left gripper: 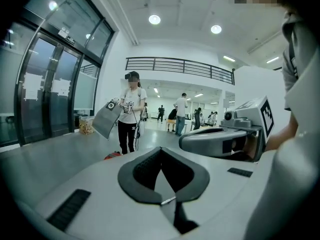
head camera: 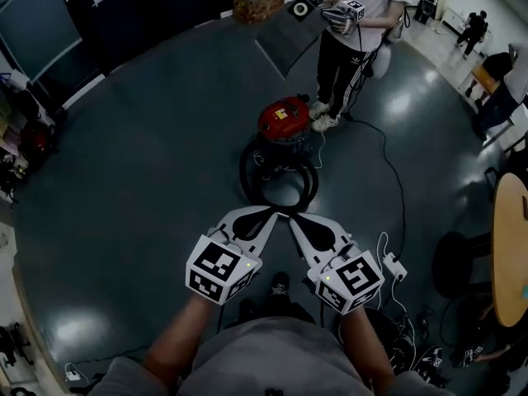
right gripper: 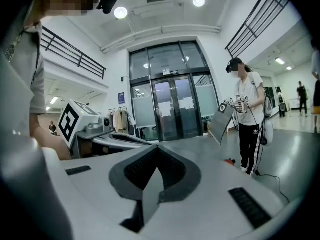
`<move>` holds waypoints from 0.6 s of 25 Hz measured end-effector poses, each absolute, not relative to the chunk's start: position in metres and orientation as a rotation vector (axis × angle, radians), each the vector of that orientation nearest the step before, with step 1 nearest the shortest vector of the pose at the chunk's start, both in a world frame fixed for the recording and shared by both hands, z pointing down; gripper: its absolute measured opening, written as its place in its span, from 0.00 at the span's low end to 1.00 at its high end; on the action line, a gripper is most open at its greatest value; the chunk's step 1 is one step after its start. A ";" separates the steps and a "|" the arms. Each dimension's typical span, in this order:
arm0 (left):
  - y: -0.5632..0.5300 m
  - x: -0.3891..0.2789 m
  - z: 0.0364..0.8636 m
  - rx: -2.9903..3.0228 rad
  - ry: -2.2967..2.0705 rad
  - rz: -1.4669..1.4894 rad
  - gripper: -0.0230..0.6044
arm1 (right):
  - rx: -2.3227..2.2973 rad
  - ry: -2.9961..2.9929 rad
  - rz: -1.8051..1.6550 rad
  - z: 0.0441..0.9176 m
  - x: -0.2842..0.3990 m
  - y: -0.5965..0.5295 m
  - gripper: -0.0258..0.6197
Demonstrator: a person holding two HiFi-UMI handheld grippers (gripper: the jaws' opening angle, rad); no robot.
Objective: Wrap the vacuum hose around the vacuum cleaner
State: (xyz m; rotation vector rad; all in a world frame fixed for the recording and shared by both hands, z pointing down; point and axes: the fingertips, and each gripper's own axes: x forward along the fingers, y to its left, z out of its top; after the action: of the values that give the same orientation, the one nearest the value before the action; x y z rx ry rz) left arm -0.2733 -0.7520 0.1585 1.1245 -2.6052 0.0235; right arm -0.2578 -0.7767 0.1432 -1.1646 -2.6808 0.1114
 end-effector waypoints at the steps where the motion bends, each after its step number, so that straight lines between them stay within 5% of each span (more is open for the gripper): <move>1: -0.748 -0.268 0.155 1.127 -2.612 0.017 0.05 | -1.172 -2.687 0.115 0.139 -0.252 -0.773 0.05; 15: -0.720 -0.222 0.118 1.125 -2.721 0.024 0.05 | -1.149 -2.747 0.115 0.112 -0.205 -0.743 0.05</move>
State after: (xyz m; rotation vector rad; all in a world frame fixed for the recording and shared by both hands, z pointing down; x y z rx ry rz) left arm -0.2218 -0.7197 0.1182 1.1253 -2.7208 0.0238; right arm -0.2047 -0.7432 0.1124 -1.1495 -2.7474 0.1153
